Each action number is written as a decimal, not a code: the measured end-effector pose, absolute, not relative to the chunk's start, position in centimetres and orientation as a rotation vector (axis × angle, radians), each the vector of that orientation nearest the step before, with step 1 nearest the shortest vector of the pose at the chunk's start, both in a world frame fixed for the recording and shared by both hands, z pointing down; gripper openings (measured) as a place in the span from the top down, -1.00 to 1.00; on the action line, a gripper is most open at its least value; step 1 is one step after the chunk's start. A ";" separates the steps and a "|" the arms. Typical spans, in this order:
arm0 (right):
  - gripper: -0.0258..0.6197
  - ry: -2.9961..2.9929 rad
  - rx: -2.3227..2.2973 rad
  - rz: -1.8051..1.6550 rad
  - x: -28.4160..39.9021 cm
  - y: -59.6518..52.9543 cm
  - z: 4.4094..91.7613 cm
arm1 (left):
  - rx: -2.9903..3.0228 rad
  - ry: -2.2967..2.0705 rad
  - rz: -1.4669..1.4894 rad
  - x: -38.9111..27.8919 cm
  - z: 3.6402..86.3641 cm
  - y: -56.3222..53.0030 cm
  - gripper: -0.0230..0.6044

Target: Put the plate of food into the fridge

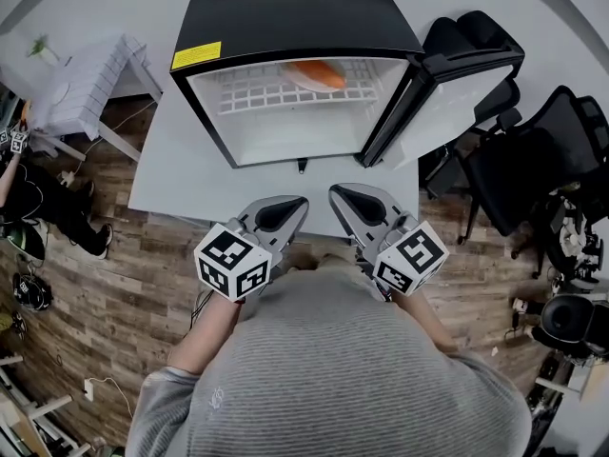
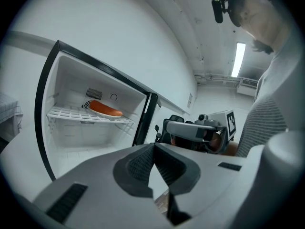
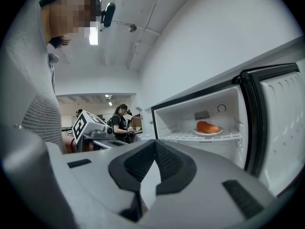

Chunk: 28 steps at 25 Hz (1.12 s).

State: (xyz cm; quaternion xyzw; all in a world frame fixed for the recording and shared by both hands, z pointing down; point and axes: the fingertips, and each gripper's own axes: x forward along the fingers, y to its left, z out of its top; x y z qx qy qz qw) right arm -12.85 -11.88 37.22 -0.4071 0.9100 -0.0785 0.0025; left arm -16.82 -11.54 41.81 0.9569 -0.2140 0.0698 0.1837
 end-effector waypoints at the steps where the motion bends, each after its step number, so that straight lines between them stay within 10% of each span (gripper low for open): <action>1: 0.88 2.853 -1.272 -0.246 -12.9 -11.6 37.1 | 2.701 -0.600 0.194 -16.7 41.7 -11.4 0.89; 28: 0.88 2.836 -1.190 -0.248 -14.7 -9.2 36.6 | 2.698 -0.638 0.188 -18.0 41.5 -9.5 0.89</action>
